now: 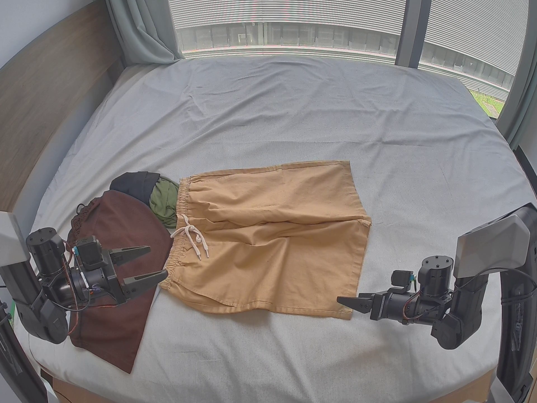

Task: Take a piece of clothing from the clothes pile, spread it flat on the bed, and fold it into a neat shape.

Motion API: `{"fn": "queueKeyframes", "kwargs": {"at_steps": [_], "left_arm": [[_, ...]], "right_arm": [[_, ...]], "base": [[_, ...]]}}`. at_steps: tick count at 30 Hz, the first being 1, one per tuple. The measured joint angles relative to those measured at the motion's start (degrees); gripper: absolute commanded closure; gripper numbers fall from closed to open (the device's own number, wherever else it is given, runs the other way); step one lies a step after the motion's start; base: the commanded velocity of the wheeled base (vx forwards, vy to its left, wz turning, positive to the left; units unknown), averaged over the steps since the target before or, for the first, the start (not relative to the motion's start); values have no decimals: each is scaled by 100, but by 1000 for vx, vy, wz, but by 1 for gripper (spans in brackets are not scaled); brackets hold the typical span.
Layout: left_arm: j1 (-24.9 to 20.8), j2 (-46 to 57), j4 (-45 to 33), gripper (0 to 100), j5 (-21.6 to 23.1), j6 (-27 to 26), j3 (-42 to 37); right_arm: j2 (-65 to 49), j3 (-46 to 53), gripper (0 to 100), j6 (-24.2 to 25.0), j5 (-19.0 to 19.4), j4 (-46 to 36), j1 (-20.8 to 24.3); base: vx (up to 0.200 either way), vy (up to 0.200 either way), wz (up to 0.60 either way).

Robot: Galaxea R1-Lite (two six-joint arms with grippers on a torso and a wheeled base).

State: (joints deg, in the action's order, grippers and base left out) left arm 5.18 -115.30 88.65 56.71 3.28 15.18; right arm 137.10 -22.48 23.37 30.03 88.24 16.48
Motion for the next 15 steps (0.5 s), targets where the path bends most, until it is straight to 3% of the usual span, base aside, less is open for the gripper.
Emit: {"fn": "queueKeyframes", "kwargs": {"at_steps": [15], "left_arm": [[27, 2, 0, 0, -9, -5, 4]], "right_arm": [[334, 85, 0, 22, 5, 20, 124]], "base": [[0, 0, 0]]}}
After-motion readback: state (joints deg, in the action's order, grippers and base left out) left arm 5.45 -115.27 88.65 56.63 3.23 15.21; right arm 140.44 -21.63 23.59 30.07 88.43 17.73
